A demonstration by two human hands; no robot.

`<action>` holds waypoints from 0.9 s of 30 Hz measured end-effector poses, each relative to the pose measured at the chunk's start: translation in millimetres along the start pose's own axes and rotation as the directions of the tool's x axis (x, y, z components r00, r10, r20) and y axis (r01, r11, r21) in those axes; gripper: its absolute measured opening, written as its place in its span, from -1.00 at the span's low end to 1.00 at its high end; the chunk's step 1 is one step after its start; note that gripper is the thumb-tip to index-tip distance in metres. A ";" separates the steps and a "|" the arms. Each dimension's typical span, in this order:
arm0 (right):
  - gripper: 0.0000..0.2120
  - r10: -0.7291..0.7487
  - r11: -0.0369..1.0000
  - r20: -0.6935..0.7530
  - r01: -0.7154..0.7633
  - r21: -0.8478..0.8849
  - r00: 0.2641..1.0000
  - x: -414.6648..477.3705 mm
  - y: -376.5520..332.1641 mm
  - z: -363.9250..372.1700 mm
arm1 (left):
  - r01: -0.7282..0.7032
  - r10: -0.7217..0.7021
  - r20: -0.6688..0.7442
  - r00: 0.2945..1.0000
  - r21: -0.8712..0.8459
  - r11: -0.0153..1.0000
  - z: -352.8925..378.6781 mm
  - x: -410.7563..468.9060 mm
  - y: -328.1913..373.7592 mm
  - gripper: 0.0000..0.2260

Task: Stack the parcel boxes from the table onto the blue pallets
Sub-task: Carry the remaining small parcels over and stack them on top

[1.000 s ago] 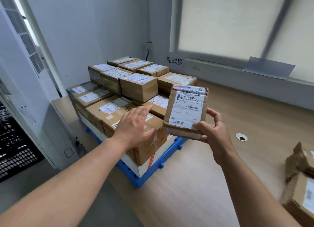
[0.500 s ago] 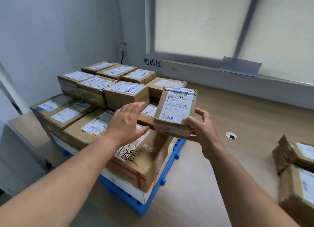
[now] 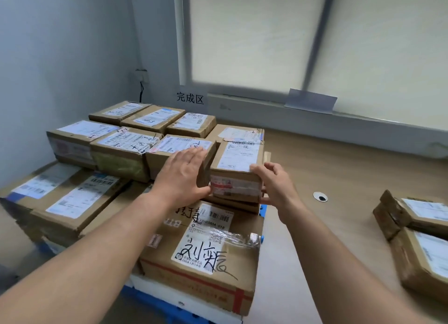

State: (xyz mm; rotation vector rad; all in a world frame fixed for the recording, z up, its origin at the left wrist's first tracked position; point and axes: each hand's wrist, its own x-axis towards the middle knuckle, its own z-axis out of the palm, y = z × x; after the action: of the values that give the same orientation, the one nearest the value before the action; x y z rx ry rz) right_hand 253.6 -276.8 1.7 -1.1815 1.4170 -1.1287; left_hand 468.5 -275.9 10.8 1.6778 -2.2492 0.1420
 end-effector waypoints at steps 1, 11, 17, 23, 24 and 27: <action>-0.41 -0.015 0.999 -0.016 0.014 -0.052 1.000 0.5 1.1 1.7 | -0.015 0.015 0.005 1.000 0.004 1.000 1.2 1.5 -2.2 -0.22; -0.06 -0.072 0.945 -0.057 0.050 -0.323 0.996 -2.8 11.0 21.2 | -0.095 0.093 -0.078 0.993 -0.022 0.995 7.1 7.1 -13.3 -0.36; -0.18 -0.139 0.889 -0.091 0.084 -0.451 0.986 -3.3 12.3 27.2 | -0.108 0.101 -0.102 0.990 -0.058 0.992 7.5 5.9 -16.8 -0.40; -0.19 -0.142 0.853 -0.113 0.064 -0.517 0.983 -6.2 12.8 27.1 | -0.116 0.112 -0.091 0.990 -0.044 0.992 6.4 6.2 -17.3 -0.38; -0.19 -0.142 0.849 -0.114 0.062 -0.525 0.983 -7.3 12.0 26.6 | -0.118 0.114 -0.088 0.990 -0.041 0.992 5.8 6.5 -17.2 -0.38; -0.17 -0.127 0.833 -0.138 0.030 -0.553 0.982 -11.5 10.2 24.6 | -0.122 0.118 -0.088 0.989 -0.040 0.992 4.2 6.8 -17.0 -0.37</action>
State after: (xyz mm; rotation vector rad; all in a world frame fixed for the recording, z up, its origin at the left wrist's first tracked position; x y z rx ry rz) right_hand 277.7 -266.3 -10.5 -1.5827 1.9227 -0.9127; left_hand 482.1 -288.4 7.1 1.4848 -2.2726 0.1859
